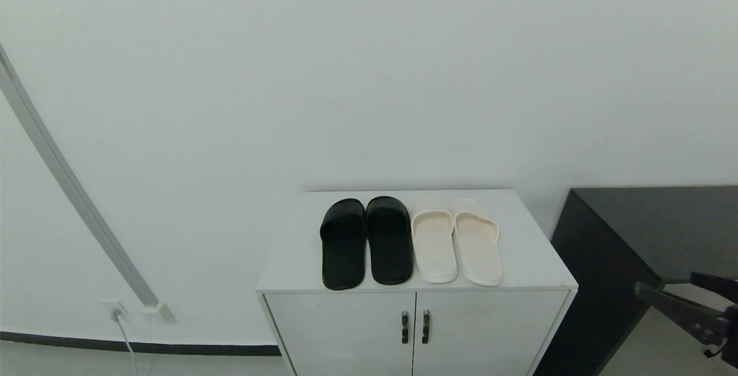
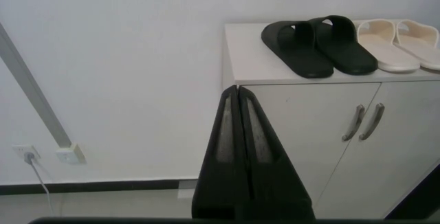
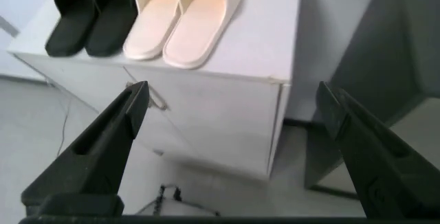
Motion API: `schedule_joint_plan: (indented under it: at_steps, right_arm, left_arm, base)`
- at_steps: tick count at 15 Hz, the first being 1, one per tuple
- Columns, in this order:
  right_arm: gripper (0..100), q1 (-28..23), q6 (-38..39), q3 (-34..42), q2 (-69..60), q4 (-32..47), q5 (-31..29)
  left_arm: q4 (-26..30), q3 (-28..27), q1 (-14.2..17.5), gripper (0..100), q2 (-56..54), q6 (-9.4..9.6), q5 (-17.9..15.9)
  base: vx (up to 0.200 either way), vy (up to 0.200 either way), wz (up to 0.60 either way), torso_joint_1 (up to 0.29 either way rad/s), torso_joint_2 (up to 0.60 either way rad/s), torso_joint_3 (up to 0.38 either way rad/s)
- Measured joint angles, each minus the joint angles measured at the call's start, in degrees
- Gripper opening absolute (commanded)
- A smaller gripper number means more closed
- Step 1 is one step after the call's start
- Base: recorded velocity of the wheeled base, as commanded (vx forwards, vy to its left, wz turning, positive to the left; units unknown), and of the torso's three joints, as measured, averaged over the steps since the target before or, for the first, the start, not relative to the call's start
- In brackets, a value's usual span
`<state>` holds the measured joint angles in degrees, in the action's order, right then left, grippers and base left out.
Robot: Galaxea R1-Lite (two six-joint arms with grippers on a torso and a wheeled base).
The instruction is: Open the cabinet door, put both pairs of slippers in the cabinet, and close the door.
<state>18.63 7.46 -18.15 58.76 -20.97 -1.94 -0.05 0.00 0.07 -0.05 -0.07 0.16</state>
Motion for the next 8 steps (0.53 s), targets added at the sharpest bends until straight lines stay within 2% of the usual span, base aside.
schedule_joint_plan:
  at_steps: [4,8]
  right_arm:
    - [100,12.59,5.47,-6.77,10.92,-1.11,-10.75]
    - [100,20.74,10.05,-15.12,22.94,-2.93,-18.72]
  left_arm:
    - [0.05,0.0,-0.05,0,0.0,0.02,0.0]
    - [0.02,0.0,-0.02,0,0.0,0.02,-0.05]
  base:
    - [0.0,0.0,0.0,0.0,0.0,0.0]
    - [0.0,0.0,0.0,0.0,0.0,0.0]
